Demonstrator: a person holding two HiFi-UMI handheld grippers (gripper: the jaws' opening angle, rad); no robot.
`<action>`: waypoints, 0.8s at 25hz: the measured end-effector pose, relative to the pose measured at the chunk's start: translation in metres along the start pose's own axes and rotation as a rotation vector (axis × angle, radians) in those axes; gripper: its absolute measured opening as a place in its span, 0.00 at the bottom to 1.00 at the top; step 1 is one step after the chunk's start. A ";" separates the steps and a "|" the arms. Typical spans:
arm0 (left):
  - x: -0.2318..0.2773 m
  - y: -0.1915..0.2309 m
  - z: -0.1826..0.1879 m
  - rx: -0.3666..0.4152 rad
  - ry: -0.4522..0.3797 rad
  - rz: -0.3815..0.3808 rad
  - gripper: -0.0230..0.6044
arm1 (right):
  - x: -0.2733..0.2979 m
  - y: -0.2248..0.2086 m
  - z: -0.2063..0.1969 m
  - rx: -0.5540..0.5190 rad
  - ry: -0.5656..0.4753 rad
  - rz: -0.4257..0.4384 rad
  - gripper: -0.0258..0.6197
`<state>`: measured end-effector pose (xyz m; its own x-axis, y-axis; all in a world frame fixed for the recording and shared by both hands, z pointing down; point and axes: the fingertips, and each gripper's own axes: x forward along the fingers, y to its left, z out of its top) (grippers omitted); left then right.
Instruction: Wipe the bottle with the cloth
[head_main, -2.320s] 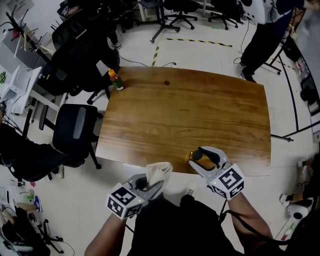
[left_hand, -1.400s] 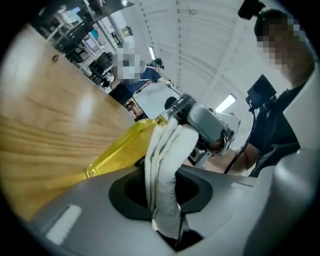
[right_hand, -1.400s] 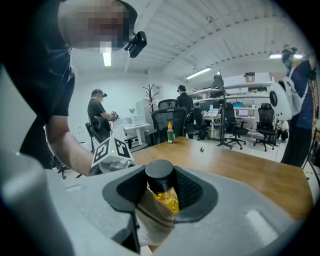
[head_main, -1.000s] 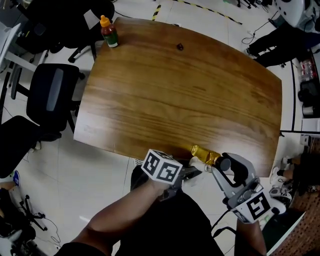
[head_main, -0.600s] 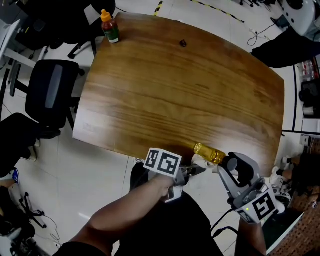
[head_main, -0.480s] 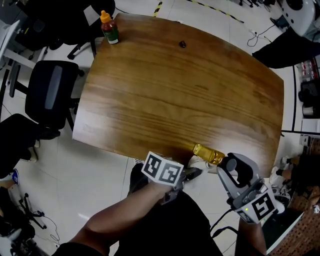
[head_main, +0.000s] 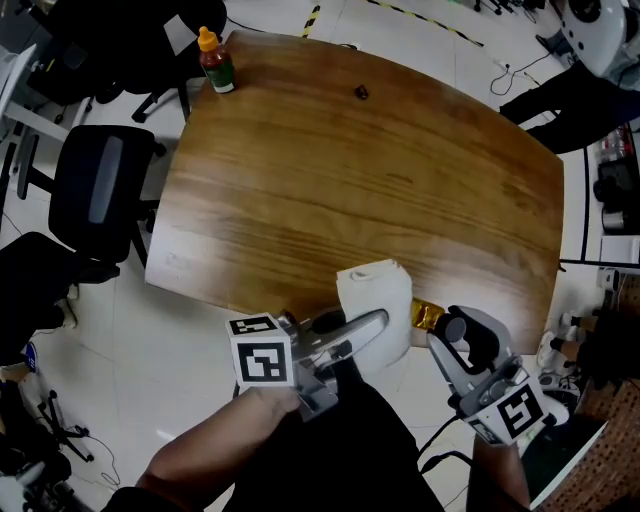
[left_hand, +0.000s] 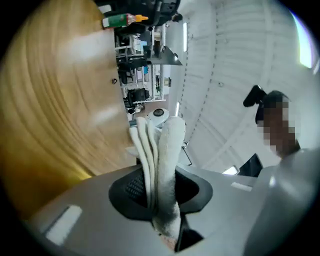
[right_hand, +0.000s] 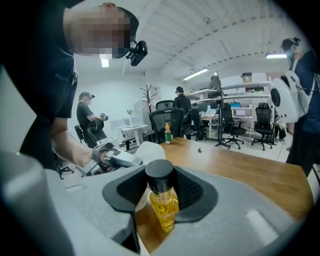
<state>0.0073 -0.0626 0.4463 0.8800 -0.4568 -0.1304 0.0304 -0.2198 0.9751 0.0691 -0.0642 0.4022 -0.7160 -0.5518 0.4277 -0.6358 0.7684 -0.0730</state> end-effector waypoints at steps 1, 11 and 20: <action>0.004 -0.001 0.001 -0.027 0.028 -0.036 0.20 | 0.000 0.000 -0.002 0.002 0.010 0.000 0.27; 0.035 0.043 -0.014 -0.089 0.221 -0.041 0.20 | 0.001 0.003 0.001 0.034 -0.012 0.007 0.27; 0.021 0.108 -0.032 0.367 0.470 0.396 0.20 | 0.005 0.006 0.007 0.083 -0.036 0.001 0.27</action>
<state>0.0443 -0.0680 0.5543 0.9057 -0.1604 0.3925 -0.4221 -0.4282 0.7991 0.0600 -0.0644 0.3977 -0.7254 -0.5639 0.3947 -0.6560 0.7400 -0.1484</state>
